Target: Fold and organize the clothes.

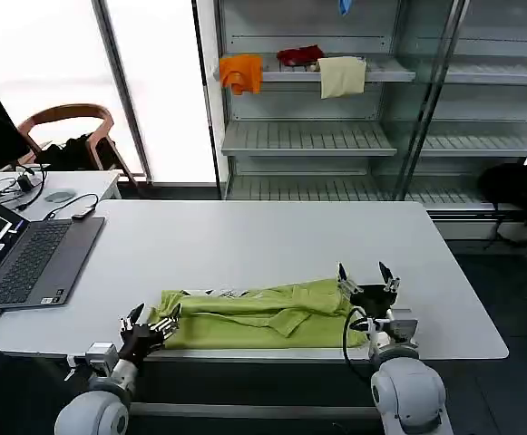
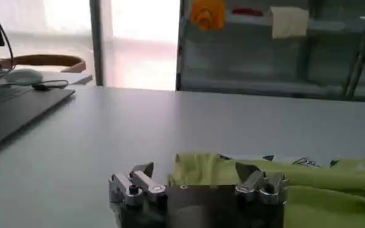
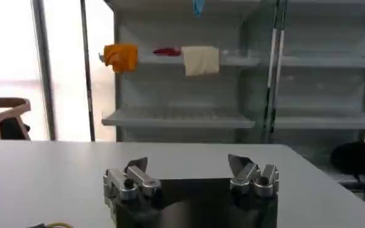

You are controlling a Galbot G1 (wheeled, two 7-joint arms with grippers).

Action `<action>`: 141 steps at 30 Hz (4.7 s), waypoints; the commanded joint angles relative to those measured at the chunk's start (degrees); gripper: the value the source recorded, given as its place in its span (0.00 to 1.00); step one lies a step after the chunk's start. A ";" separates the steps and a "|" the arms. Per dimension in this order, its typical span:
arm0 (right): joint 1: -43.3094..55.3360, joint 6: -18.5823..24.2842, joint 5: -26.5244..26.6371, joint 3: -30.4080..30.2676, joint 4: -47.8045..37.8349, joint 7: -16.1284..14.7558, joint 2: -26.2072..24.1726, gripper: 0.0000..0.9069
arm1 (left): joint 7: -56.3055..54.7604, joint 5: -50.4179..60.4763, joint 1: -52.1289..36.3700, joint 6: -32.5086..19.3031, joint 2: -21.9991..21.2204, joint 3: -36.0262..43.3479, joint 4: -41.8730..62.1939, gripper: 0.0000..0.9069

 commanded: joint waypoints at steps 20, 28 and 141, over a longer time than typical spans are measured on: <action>0.54 0.11 3.53 3.09 1.22 -0.53 -0.38 1.00 | -2.71 -2.15 0.09 -0.90 -3.26 1.99 1.61 0.00; 0.27 0.03 3.53 3.22 1.25 -0.63 -0.61 1.00 | -2.83 -1.38 -0.39 -2.57 -3.64 2.32 1.18 0.00; -0.17 2.32 1.18 4.33 -4.38 -0.69 -0.49 1.00 | 4.27 -15.30 -6.35 4.14 6.81 -9.44 6.10 1.00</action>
